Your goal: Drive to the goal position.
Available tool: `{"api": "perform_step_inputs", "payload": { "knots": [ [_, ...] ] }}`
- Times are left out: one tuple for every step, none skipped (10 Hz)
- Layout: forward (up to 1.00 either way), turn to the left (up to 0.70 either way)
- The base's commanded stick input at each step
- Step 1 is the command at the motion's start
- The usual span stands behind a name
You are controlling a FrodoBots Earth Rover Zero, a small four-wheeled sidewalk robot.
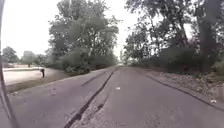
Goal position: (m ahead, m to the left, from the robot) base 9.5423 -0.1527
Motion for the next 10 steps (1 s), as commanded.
{"api": "perform_step_inputs", "payload": {
  "knots": [
    [0.70,0.00],
    [0.70,0.00],
    [0.70,0.00],
    [0.70,0.01],
    [0.70,0.03],
    [0.70,0.05],
    [0.70,0.03],
    [0.70,0.03],
    [0.70,0.03],
    [0.70,0.03]
  ]
}}
